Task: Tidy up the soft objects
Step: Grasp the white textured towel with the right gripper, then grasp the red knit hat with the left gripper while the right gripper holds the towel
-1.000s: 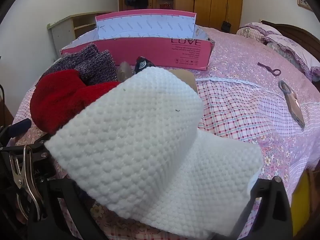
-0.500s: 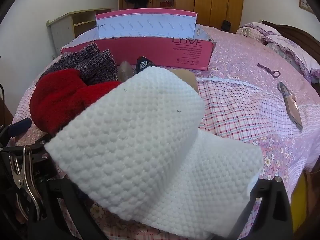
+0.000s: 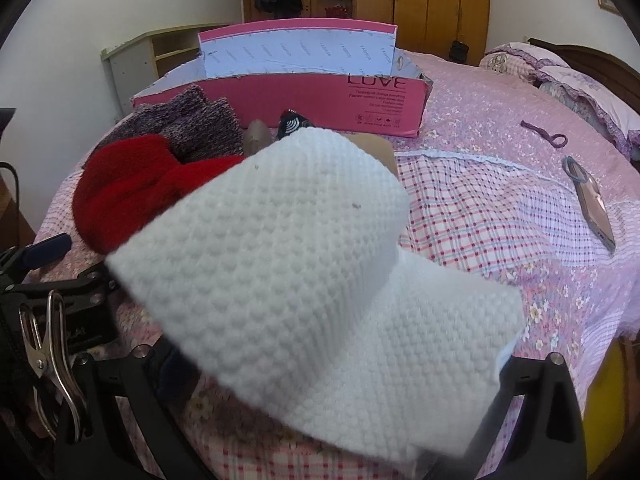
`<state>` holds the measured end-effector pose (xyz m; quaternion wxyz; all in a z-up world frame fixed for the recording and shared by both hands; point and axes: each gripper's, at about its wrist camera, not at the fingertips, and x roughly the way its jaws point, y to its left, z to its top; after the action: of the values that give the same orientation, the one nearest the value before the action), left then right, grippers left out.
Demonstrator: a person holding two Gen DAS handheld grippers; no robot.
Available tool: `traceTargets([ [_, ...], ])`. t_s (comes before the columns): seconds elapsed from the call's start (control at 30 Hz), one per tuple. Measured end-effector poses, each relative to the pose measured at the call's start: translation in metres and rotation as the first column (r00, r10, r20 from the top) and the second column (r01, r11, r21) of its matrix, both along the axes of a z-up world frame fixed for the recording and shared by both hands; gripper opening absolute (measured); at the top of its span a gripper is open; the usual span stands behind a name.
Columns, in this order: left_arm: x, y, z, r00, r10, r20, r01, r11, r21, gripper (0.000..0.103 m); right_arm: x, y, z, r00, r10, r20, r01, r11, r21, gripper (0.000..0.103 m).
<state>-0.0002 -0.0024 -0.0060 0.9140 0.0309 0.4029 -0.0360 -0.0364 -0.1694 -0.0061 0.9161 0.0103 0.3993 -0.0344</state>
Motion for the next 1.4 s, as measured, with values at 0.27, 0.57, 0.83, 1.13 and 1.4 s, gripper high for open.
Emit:
traceTargets([
  [0.27,-0.012,0.001,-0.003,1.0,-0.004,0.014,0.004,1.0,-0.005,0.103,-0.005,-0.003,0.0,1.0,0.009,-0.006,-0.009,0.999,0.039,0.101],
  [0.57,-0.018,0.01,0.004,0.999,-0.04,-0.004,0.04,0.999,-0.019,0.102,0.002,-0.015,0.009,0.994,0.074,-0.087,-0.065,0.992,0.104,0.098],
  [0.83,-0.036,0.032,0.013,0.996,-0.083,-0.03,0.08,0.994,-0.071,0.1,-0.014,-0.015,0.012,0.991,0.101,-0.087,-0.088,0.986,0.144,0.098],
  [1.13,-0.058,0.05,0.027,0.993,-0.117,-0.024,0.113,0.986,-0.124,0.099,-0.044,-0.022,0.021,0.993,0.106,-0.059,-0.094,0.98,0.174,0.096],
  [1.4,-0.059,0.035,0.046,0.985,-0.173,0.001,0.171,0.972,-0.163,0.099,-0.055,-0.026,0.031,0.995,0.093,-0.04,-0.086,0.985,0.147,0.096],
])
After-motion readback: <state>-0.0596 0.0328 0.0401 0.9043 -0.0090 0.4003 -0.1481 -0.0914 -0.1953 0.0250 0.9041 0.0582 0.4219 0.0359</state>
